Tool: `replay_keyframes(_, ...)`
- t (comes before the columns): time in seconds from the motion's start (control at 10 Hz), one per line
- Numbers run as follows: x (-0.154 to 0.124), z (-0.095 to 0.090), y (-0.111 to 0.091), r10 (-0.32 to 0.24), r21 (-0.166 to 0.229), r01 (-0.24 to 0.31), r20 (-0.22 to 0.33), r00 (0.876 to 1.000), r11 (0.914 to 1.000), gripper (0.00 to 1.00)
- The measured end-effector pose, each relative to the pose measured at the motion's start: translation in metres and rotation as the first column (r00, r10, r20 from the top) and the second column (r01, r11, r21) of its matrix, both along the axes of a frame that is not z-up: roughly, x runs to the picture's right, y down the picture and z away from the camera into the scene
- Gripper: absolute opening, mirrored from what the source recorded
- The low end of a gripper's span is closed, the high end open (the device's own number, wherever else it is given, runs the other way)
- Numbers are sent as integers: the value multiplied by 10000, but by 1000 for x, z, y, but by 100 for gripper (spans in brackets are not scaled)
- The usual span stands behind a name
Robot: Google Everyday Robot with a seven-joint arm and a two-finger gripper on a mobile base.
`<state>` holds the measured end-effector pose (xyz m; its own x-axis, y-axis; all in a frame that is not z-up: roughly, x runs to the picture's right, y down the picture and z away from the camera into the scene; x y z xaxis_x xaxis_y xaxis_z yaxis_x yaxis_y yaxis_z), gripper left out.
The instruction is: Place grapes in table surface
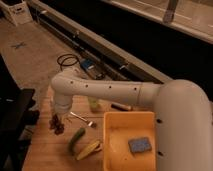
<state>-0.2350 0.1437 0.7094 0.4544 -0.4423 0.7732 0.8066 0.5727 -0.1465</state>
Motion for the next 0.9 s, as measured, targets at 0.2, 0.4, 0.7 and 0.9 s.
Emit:
replay_keyframes(0.2,-5,2,3,-357,-43,358,98,9993,9994,15)
replay_keyframes(0.4,-27,12,15,-933,-287,941,275,9953,9951,20)
replay_keyframes(0.7,-45,39,38,-1353,-815,1378,351,9902,9871,48)
replay_keyframes(0.9,-43,49,44,-1369,-973,1396,342,9900,9854,57)
